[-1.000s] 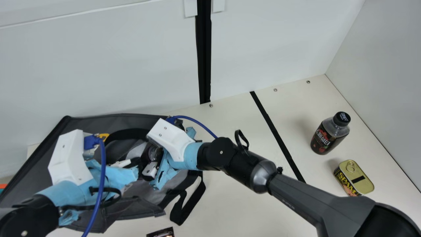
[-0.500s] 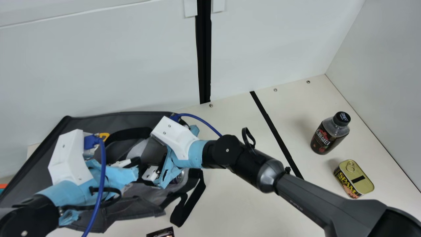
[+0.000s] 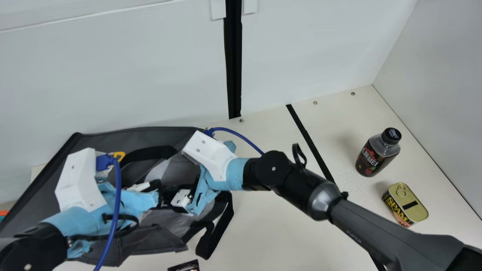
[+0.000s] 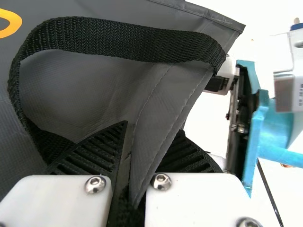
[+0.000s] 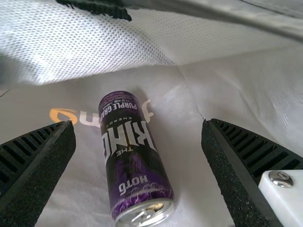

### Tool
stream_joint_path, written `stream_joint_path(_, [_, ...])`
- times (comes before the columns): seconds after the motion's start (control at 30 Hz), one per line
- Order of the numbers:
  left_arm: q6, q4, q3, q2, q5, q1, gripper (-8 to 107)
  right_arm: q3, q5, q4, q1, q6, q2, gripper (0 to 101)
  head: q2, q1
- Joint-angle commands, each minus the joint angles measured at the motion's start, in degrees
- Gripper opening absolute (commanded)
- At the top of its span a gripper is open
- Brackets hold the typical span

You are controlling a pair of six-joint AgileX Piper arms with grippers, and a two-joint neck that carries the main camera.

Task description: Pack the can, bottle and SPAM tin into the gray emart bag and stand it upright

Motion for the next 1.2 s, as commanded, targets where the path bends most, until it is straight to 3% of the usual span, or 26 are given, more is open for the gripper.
stream_joint_path(0.0, [0.0, 0.0, 0.0, 0.0, 0.0, 0.0, -8, 0.3, 0.6, 0.3, -0.6, -0.5, -0.5, 95, -0.1, -1.3])
stream_joint_path(0.53, [0.0, 0.0, 0.0, 0.0, 0.0, 0.0, -8, 4.0, 9.5, 1.5, -7.5, -3.8, -8.2, 95, -0.1, -1.3])
stream_joint_path(1.17, [0.0, 0.0, 0.0, 0.0, 0.0, 0.0, -8, 6.3, 20.3, -3.6, -18.1, -2.1, -18.2, 95, -0.1, -1.3])
